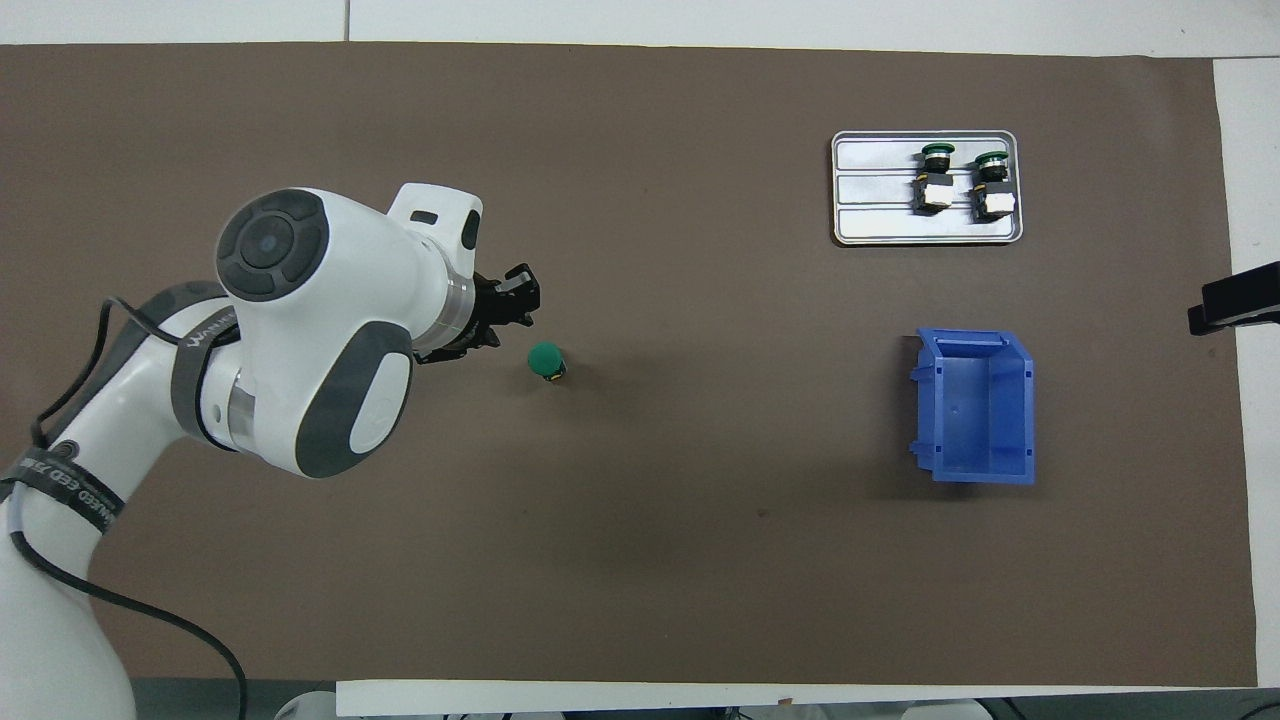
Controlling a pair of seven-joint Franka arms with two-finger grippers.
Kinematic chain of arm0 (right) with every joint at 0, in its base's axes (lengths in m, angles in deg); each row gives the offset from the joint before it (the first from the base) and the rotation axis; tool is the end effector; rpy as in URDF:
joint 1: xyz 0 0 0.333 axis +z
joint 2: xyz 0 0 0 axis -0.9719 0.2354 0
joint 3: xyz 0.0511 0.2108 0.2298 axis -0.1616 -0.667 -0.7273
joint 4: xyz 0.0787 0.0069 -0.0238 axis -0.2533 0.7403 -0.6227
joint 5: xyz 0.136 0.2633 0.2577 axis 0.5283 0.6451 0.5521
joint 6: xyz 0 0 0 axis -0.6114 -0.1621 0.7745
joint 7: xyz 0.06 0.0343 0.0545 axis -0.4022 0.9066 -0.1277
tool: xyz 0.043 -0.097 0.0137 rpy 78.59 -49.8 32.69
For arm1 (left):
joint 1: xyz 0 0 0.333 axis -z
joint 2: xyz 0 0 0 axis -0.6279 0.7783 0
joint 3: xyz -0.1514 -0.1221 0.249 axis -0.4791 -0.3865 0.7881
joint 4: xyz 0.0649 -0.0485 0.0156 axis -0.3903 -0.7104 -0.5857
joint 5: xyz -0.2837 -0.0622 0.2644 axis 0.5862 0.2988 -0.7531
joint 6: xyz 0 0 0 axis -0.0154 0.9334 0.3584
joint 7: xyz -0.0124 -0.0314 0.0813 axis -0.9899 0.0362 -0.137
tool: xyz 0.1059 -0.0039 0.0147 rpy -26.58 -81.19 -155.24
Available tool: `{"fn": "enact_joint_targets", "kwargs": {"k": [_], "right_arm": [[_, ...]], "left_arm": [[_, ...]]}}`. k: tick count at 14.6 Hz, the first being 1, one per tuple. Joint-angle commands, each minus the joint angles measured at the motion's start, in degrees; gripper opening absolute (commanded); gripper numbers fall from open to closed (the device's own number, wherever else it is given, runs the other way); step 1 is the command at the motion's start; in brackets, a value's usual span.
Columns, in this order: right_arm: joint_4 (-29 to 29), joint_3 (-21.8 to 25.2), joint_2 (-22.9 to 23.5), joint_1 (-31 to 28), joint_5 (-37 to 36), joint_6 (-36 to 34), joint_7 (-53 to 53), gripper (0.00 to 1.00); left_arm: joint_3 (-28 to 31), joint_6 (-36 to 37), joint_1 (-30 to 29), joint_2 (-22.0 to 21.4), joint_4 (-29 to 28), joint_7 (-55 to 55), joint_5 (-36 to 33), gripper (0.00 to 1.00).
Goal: Place and press button with both arms
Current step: 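Withdraw the left gripper while the right gripper reaches toward the button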
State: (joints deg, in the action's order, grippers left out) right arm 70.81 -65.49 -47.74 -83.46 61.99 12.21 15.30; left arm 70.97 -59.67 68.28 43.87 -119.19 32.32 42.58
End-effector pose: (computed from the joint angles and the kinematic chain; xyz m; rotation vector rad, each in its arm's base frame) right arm 0.5158 -0.0636 0.6231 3.1200 -0.0872 -0.1460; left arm 0.5052 -0.3084 0.4409 2.8638 0.6438 -0.0868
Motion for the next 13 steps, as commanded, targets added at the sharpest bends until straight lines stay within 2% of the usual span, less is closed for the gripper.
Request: {"fn": "enact_joint_targets", "kwargs": {"k": [1,7,9,10,11,13], "right_arm": [[0.9,-0.2,-1.0,-0.3,0.1,-0.5,0.8,0.99],[1.0,-0.5,-1.0,0.0,0.5,-0.4,0.8,0.99],[1.2,-2.4,-1.1,0.0,0.6,-0.4,1.5,0.99],[1.2,-3.0,-1.1,0.0,1.5,-0.8,4.4,0.99],[1.2,-4.9,-1.1,0.0,5.1,-0.4,6.4,0.99],[0.9,-9.6,0.0,0.6,6.3,1.0,3.6,0.99]], "left_arm": [[0.1,7.2,-4.7,-1.1,3.7,-3.9,-1.0,1.00],[0.1,16.7,-16.4,-4.7,6.1,-17.0,-1.2,1.00],[0.1,21.2,-20.5,-5.4,7.2,-23.2,-1.7,1.00],[0.0,24.2,-22.3,-5.8,8.9,-26.2,-4.3,1.00],[0.0,27.9,-23.0,-5.8,10.9,-29.2,-6.8,1.00],[0.1,33.6,-24.8,-5.6,14.3,-33.4,-8.2,1.00]]}}
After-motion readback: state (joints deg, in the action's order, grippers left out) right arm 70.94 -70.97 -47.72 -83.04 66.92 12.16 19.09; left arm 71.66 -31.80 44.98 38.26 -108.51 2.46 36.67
